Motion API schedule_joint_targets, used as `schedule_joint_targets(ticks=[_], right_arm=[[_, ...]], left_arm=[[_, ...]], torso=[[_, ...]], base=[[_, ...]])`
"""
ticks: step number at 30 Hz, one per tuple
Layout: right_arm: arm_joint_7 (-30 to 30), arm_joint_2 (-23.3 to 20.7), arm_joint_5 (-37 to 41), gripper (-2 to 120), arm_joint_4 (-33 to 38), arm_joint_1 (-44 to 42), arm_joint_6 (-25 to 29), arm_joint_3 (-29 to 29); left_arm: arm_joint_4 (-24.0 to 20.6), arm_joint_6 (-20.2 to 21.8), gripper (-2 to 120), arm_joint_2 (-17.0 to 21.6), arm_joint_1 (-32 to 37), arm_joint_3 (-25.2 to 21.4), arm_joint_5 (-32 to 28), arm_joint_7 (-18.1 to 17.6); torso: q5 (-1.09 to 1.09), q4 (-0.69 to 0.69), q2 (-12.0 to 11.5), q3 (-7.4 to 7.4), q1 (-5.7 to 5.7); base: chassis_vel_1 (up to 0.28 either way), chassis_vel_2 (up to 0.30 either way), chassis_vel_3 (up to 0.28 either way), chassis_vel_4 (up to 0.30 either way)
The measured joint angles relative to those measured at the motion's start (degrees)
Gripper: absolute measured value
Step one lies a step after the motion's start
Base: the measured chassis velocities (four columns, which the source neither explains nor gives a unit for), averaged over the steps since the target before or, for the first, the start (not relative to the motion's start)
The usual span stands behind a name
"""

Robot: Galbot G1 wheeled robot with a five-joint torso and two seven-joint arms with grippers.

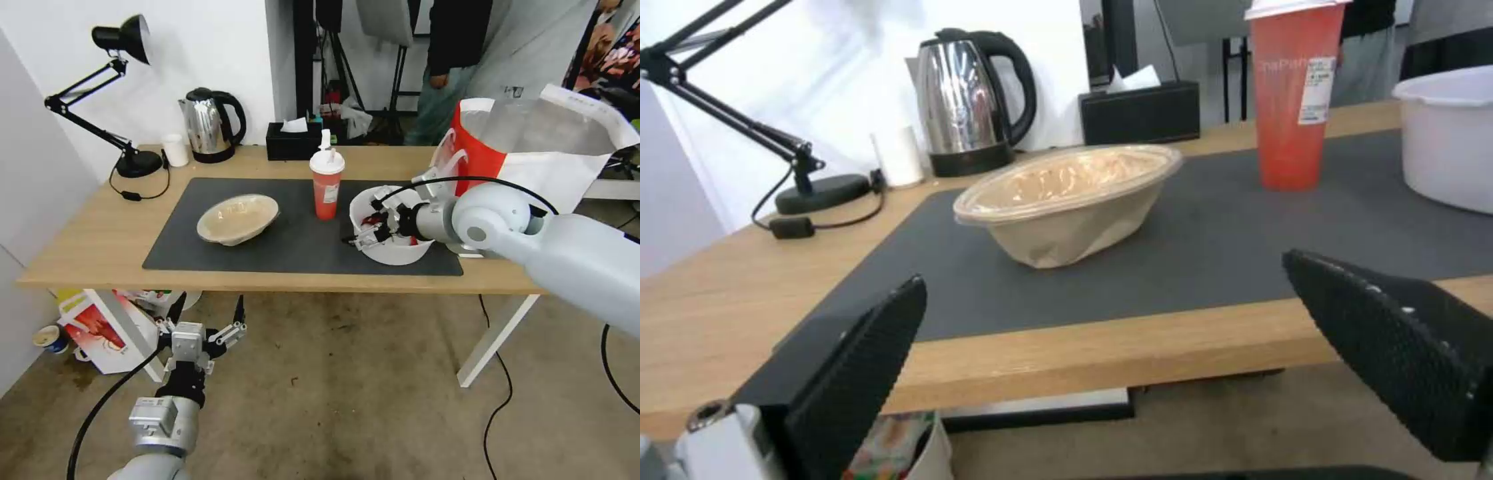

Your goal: Pick up the trash from the table and place it into the takeout bag.

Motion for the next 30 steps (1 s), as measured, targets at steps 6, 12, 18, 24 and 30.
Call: schedule_joint_targets(ticks=[6,12,18,24,30], right_arm=[[0.23,0.18,0.22,100,-0.78,1.87,-0.01,-2.46],[0.53,0.27,0.28,100,-1.26,2.27,-0.02,-3.28],[0.56,0.62,0.28,99,-2.22,2.71,-0.03,-3.82],[0.51,1.47,0.26,94,-3.41,3.18,-0.04,-4.42],[0.44,2.33,0.24,76,-4.37,2.96,-0.04,-4.73]], left_arm=[[0.0,0.0,100,0.0,0.0,0.0,0.0,0.0],[0.0,0.0,100,0.0,0.0,0.0,0.0,0.0],[0.0,0.0,100,0.0,0.0,0.0,0.0,0.0],[0.0,0.0,100,0.0,0.0,0.0,0.0,0.0],[0.0,0.0,100,0.0,0.0,0.0,0.0,0.0]], torso=[[0.0,0.0,0.0,0.0,0.0],[0.01,0.0,0.0,0.0,0.0],[0.01,0.0,0.0,0.0,0.0],[0.0,0.0,0.0,0.0,0.0],[0.01,0.0,0.0,0.0,0.0]], base=[[0.0,0.0,0.0,0.0],[0.0,0.0,0.0,0.0],[0.0,0.0,0.0,0.0],[0.0,0.0,0.0,0.0],[0.0,0.0,0.0,0.0]])
